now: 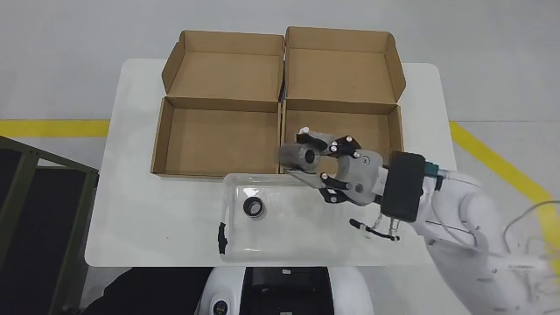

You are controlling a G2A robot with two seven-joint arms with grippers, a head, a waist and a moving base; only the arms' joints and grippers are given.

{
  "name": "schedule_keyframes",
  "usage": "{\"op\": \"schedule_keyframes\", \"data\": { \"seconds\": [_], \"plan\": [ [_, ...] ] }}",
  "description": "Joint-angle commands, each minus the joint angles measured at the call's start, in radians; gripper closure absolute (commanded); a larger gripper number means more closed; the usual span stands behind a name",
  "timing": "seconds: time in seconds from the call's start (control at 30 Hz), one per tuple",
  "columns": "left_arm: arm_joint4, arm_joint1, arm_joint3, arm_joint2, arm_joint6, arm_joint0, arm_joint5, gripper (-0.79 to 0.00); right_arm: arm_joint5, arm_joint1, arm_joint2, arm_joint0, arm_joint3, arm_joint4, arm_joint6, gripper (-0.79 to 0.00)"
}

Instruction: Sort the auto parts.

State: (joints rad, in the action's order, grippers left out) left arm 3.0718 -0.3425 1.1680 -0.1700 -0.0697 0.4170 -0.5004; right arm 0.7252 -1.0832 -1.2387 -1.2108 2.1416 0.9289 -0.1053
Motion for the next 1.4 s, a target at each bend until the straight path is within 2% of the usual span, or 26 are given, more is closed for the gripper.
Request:
{"op": "schedule_keyframes", "data": {
  "seconds": [0.0, 0.37, 0.73, 1.13, 1.37],
  "plan": [
    [0.0, 0.0, 0.0, 0.0, 0.0, 0.0, 0.0, -0.785, -0.004, -0.001, 0.009, 0.01, -0.008, 0.002, -0.011, 0.0],
    [0.0, 0.0, 0.0, 0.0, 0.0, 0.0, 0.0, -0.785, -0.034, -0.015, 0.106, 0.067, -0.06, 0.059, -0.057, 0.0],
    [0.0, 0.0, 0.0, 0.0, 0.0, 0.0, 0.0, -0.785, -0.11, -0.047, 0.264, 0.172, -0.167, 0.155, -0.124, 0.0],
    [0.0, 0.0, 0.0, 0.0, 0.0, 0.0, 0.0, -0.785, -0.239, -0.106, 0.449, 0.303, -0.296, 0.241, -0.226, 0.0],
    [0.0, 0.0, 0.0, 0.0, 0.0, 0.0, 0.0, -0.785, -0.274, -0.161, 0.556, 0.41, -0.43, 0.182, -0.278, 0.0]
  ]
}}
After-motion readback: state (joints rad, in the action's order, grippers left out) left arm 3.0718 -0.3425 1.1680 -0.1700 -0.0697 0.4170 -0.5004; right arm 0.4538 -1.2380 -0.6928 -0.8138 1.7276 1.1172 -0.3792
